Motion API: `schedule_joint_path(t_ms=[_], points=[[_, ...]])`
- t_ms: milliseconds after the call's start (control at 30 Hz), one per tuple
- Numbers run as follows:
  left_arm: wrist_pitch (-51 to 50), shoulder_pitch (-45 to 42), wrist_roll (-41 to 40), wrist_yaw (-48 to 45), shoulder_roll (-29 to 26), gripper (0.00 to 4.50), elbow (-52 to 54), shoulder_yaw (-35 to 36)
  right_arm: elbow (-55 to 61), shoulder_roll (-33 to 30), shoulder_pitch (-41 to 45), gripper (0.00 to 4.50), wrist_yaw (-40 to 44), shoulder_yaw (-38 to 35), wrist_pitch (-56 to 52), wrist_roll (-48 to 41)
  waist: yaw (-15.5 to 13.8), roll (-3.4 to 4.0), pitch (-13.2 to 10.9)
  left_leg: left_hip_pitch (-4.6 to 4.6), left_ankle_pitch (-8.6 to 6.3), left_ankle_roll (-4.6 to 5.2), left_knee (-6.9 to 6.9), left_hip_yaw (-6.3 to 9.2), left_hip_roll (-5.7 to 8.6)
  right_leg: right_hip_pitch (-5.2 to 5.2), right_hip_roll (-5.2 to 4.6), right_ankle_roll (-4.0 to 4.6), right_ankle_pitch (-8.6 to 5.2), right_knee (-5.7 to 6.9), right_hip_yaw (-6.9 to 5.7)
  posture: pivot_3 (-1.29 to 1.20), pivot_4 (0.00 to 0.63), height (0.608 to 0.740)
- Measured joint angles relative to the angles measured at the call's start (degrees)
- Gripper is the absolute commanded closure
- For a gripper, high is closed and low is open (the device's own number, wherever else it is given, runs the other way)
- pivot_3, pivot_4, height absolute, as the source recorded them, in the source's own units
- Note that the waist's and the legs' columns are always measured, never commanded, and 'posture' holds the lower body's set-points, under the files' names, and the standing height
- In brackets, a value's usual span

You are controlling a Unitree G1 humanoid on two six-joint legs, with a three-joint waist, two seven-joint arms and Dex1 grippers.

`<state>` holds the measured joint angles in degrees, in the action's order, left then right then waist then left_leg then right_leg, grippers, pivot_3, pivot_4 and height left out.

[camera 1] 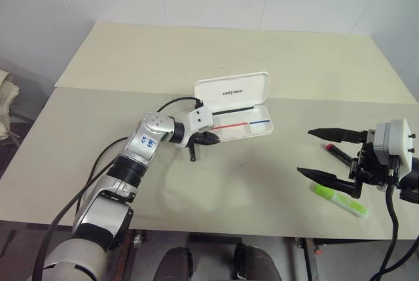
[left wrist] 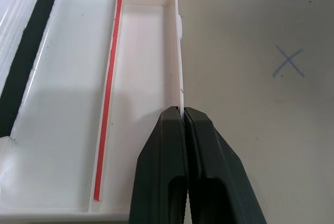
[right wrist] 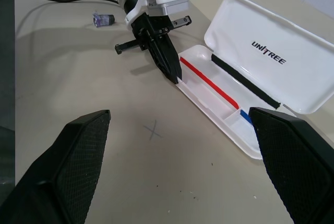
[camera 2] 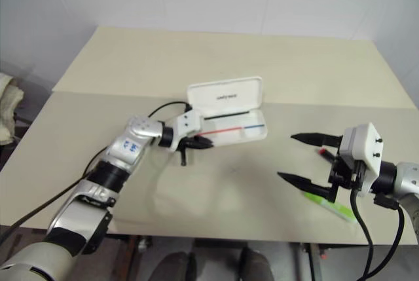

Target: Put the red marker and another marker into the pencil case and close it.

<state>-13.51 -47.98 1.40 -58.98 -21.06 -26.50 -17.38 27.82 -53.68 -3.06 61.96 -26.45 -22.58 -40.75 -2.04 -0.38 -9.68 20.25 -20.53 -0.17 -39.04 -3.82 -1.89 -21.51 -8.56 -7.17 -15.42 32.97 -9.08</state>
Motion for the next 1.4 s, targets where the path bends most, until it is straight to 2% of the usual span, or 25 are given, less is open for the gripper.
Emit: schedule_joint_path(t_ms=[433, 1000, 1300, 1333, 1400], points=[[-0.1, 6.3, -3.3, -12.5, -7.4, 4.45, 11.1, -0.7, -0.2, -0.1, 1.3, 0.00, 0.4, 0.0, 0.0, 0.0, -0.1, -0.01, 0.0, 0.00, 0.00, 0.00, -0.05, 0.00, -0.01, 0.00, -0.01, 0.00, 0.00, 0.01, 0.02, 0.00, 0.150, 0.740], [-1.5, 7.6, -3.3, -11.7, -3.7, 4.45, 16.0, -4.0, 1.4, 0.0, 0.2, 0.00, -1.0, 0.0, -1.2, -0.7, -0.9, -0.01, 0.0, 0.01, -0.01, 0.02, -0.06, 0.00, -0.01, 0.00, 0.00, 0.00, 0.00, 0.01, 0.01, 0.00, 0.150, 0.740], [-8.8, 10.0, -3.4, -9.8, -4.5, 4.45, 22.0, -4.5, 1.4, 0.0, -0.2, 0.00, -1.4, -0.1, -1.2, -0.8, -0.9, -0.01, 0.0, 0.01, 0.00, 0.02, -0.07, 0.02, -0.01, 0.01, 0.00, 0.00, 0.00, 0.03, 0.03, 0.00, 0.150, 0.740], [-9.7, 10.1, -3.4, -9.5, -4.6, 4.01, 22.4, -4.5, 1.4, 0.0, -0.2, 0.00, -1.4, -0.1, -1.2, -0.8, -0.9, -0.01, 0.0, 0.02, -0.01, 0.02, -0.07, 0.02, -0.01, 0.00, 0.00, 0.00, 0.00, 0.02, 0.02, 0.00, 0.150, 0.740], [-11.2, 10.3, -3.4, -9.1, -4.9, 3.49, 23.3, -4.5, 1.4, 0.2, -0.2, 0.00, -1.4, 0.0, -1.2, -0.8, -0.9, -0.01, 0.0, 0.02, -0.01, 0.02, -0.07, 0.02, -0.01, 0.00, 0.00, 0.00, 0.00, 0.02, 0.03, 0.00, 0.150, 0.740]])
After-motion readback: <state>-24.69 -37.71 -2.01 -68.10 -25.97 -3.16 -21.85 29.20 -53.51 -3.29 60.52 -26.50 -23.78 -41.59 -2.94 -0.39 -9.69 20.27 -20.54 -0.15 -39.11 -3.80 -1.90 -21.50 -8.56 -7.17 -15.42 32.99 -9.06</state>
